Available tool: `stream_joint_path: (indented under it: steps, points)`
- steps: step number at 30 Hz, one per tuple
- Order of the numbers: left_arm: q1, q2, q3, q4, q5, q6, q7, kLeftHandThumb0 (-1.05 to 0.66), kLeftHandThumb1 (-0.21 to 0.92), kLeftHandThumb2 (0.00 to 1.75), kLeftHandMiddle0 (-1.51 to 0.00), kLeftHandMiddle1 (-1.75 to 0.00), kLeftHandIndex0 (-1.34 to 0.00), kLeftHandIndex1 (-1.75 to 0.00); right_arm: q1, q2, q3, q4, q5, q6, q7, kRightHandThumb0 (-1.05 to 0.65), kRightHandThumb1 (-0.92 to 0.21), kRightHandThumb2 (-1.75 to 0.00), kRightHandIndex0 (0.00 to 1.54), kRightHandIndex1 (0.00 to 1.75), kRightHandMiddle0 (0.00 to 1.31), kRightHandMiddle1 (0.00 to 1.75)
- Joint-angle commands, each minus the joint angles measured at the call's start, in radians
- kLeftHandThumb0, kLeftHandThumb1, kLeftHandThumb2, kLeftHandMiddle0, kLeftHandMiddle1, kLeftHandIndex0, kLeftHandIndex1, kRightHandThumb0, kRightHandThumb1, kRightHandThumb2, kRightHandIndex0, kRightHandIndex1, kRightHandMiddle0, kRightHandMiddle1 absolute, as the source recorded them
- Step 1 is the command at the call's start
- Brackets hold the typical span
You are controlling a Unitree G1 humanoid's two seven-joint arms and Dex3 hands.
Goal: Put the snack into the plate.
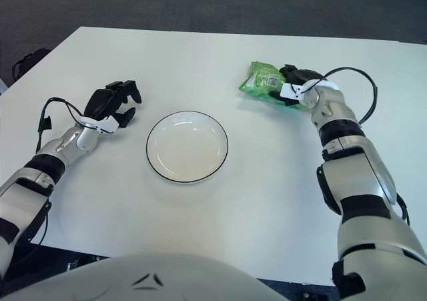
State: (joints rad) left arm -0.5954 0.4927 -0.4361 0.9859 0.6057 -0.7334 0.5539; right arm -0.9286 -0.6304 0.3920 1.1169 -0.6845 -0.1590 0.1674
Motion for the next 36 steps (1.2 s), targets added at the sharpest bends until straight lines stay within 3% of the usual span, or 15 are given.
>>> stream_joint_path:
  steps: [1, 6, 10, 11, 16, 21, 23, 25, 26, 27, 28, 30, 31, 34, 36]
  points:
    - [0.085, -0.009, -0.048, 0.046, 0.056, 0.021, -0.046, -0.01, 0.24, 1.41, -0.55, -1.75, -0.54, -1.75, 0.005, 0.017, 0.020, 0.034, 0.008, 0.000, 0.067, -1.04, -0.92, -0.87, 0.00, 0.00, 0.00, 0.32]
    - [0.087, -0.008, -0.046, 0.044, 0.053, 0.014, -0.044, -0.01, 0.25, 1.41, -0.55, -1.75, -0.54, -1.75, 0.012, 0.023, 0.044, 0.043, 0.003, -0.006, 0.111, -1.05, -0.92, -0.91, 0.00, 0.00, 0.00, 0.23]
    - [0.089, -0.007, -0.044, 0.043, 0.052, 0.011, -0.042, -0.01, 0.25, 1.40, -0.55, -1.75, -0.54, -1.75, 0.017, 0.022, 0.070, 0.046, -0.006, -0.015, 0.147, -1.05, -0.92, -0.97, 0.00, 0.00, 0.00, 0.07]
    - [0.090, -0.006, -0.044, 0.042, 0.052, 0.009, -0.040, -0.01, 0.24, 1.40, -0.61, -1.75, -0.52, -1.71, 0.018, 0.022, 0.077, 0.051, -0.008, -0.017, 0.157, -1.05, -0.92, -0.99, 0.00, 0.00, 0.00, 0.04]
    - [0.091, -0.006, -0.041, 0.041, 0.046, 0.003, -0.046, -0.01, 0.26, 1.40, -0.55, -1.75, -0.53, -1.74, 0.017, 0.023, 0.096, 0.067, -0.010, -0.022, 0.172, -1.05, -0.92, -1.04, 0.00, 0.00, 0.00, 0.01]
    - [0.090, -0.008, -0.040, 0.045, 0.041, -0.003, -0.051, -0.01, 0.26, 1.39, -0.54, -1.75, -0.53, -1.74, 0.021, 0.030, 0.102, 0.075, -0.011, -0.005, 0.122, -1.05, -0.92, -1.04, 0.00, 0.00, 0.00, 0.00]
    - [0.089, -0.008, -0.041, 0.045, 0.041, -0.002, -0.051, -0.01, 0.24, 1.41, -0.65, -1.75, -0.50, -1.69, 0.027, 0.036, 0.096, 0.075, -0.011, 0.011, 0.067, -1.01, -0.92, -0.95, 0.03, 0.02, 0.00, 0.00]
    - [0.089, -0.009, -0.040, 0.046, 0.041, -0.002, -0.052, -0.01, 0.23, 1.41, -0.68, -1.75, -0.49, -1.67, 0.035, 0.043, 0.091, 0.081, -0.012, 0.026, -0.006, -0.93, -0.92, -0.81, 0.02, 0.24, 0.00, 0.20]
    - [0.089, -0.010, -0.040, 0.046, 0.040, -0.002, -0.053, -0.01, 0.23, 1.41, -0.69, -1.75, -0.48, -1.67, 0.038, 0.046, 0.090, 0.086, -0.013, 0.031, -0.040, -0.87, -0.90, -0.77, 0.02, 0.42, 0.00, 0.41]
    - [0.090, -0.011, -0.038, 0.045, 0.037, -0.002, -0.056, -0.01, 0.22, 1.42, -0.70, -1.75, -0.48, -1.66, 0.044, 0.051, 0.091, 0.085, -0.020, 0.048, -0.106, -0.78, -0.84, -0.76, 0.01, 0.70, 0.00, 0.74]
    - [0.090, -0.011, -0.037, 0.044, 0.034, -0.002, -0.058, -0.02, 0.22, 1.42, -0.71, -1.75, -0.48, -1.66, 0.048, 0.054, 0.091, 0.084, -0.025, 0.060, -0.152, -0.63, -0.81, -0.75, 0.03, 1.07, 0.10, 1.10]
    - [0.090, -0.014, -0.034, 0.044, 0.028, 0.001, -0.064, -0.02, 0.22, 1.42, -0.71, -1.75, -0.47, -1.66, 0.062, 0.064, 0.091, 0.111, -0.031, 0.074, -0.269, -0.43, -0.72, -0.82, 0.11, 1.37, 0.22, 1.42]
    - [0.090, -0.015, -0.034, 0.044, 0.027, 0.000, -0.065, -0.02, 0.22, 1.42, -0.71, -1.75, -0.47, -1.66, 0.067, 0.072, 0.085, 0.121, -0.026, 0.079, -0.314, -0.28, -0.62, -0.93, 0.24, 1.45, 0.30, 1.53]
    - [0.090, -0.017, -0.034, 0.044, 0.028, 0.002, -0.062, -0.02, 0.22, 1.42, -0.72, -1.75, -0.47, -1.66, 0.074, 0.086, 0.060, 0.132, 0.001, 0.078, -0.398, -0.09, -0.32, -1.24, 0.57, 1.44, 0.54, 1.68]
    - [0.089, -0.018, -0.036, 0.044, 0.033, 0.005, -0.055, -0.02, 0.22, 1.42, -0.72, -1.75, -0.47, -1.66, 0.076, 0.098, 0.031, 0.126, 0.031, 0.071, -0.441, -0.04, -0.22, -1.33, 0.68, 1.41, 0.60, 1.71]
